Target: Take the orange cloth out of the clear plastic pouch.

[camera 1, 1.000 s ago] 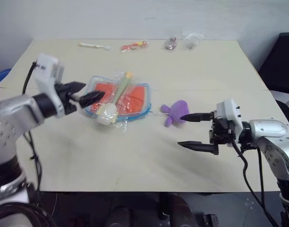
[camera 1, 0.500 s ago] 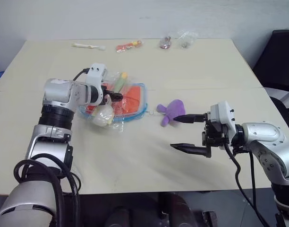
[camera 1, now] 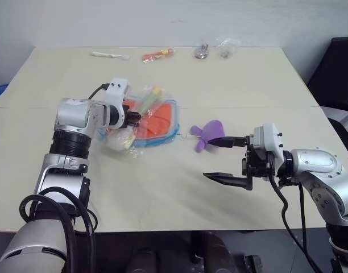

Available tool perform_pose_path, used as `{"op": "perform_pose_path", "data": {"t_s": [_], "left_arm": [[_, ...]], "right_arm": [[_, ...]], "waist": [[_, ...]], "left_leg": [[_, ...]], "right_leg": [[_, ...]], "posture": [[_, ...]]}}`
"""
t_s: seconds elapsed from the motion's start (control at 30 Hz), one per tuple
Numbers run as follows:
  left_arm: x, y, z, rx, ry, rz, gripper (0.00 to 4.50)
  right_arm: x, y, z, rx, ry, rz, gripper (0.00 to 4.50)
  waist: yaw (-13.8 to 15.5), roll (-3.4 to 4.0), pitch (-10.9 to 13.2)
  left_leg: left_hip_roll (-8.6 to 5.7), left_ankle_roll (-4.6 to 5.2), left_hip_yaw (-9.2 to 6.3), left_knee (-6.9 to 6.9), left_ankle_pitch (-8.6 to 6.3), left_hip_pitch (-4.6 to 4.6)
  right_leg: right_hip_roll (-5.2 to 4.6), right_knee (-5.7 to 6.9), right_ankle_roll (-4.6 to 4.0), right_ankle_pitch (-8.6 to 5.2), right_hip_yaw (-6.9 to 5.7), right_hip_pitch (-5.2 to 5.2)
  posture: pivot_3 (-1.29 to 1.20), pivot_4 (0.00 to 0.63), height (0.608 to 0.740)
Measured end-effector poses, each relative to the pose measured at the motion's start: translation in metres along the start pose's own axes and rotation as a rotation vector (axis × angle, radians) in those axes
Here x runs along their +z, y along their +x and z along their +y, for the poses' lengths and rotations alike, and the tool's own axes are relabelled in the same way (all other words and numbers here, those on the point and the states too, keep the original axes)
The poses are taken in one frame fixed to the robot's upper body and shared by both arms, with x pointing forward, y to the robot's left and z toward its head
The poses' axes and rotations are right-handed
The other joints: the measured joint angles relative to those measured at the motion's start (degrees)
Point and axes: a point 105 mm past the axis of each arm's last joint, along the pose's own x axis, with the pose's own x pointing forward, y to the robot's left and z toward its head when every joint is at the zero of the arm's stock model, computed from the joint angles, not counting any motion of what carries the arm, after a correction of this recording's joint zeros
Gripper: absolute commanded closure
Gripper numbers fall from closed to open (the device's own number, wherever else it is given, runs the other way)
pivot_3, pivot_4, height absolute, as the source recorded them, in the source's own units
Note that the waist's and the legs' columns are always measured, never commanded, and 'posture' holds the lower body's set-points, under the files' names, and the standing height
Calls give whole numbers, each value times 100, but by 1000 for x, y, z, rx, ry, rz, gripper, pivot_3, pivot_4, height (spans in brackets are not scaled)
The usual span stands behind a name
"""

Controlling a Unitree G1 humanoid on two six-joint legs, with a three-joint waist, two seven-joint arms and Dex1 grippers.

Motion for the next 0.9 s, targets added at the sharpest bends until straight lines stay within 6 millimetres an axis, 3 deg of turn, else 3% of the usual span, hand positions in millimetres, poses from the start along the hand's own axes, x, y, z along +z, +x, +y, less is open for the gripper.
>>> {"op": "perform_pose_path", "data": {"t_s": [0.1, 0.23, 0.33, 0.5, 0.57, 0.7, 0.9], "left_arm": [[3, -23, 22, 81, -59, -43, 4107], [-1, -87, 77, 285, -169, -159, 4107], [-32, -141, 123, 487, -266, -179, 4107], [-99, -181, 160, 671, -399, -118, 4107], [-110, -185, 163, 683, -415, -133, 3365], [-109, -187, 159, 660, -392, -215, 2152], [-136, -198, 161, 722, -391, -132, 201]], "right_arm": [[0, 4, -2, 27, 6, -9, 0], [4, 15, -1, 112, -11, -22, 0], [6, 21, 1, 183, -13, -38, 0], [9, 29, 0, 265, -22, -49, 0], [9, 30, -3, 276, -26, -50, 0], [10, 35, -3, 310, -24, -54, 0], [11, 35, -3, 319, -25, -56, 0]], "waist": [[-39, 0, 1], [-163, 0, 0], [-188, 0, 0], [-81, -13, -4], [12, -27, -7], [70, -35, -11], [-47, -35, -11]], "left_leg": [[5, 0, 3, -1, 0, 0], [6, -4, 5, -5, 2, -8], [4, -5, 7, -9, 2, -9], [0, -5, -10, 8, 2, -28], [0, -5, -16, 14, 2, -36], [-2, -5, -17, 14, 2, -37], [3, -7, -3, 2, 2, -33]], "right_leg": [[1, 4, 0, 0, 1, -9], [1, 11, -2, -1, 4, -29], [2, 17, -4, -3, 9, -47], [-3, 19, -5, -3, 2, -48], [-6, 17, -4, -2, 1, -48], [-9, 17, -4, -2, 3, -48], [-4, 18, -5, -3, 0, -57]], "posture": [[0, 150, 740], [0, 150, 740], [0, 150, 740], [0, 150, 740], [0, 150, 740], [0, 150, 740], [0, 150, 740]]}}
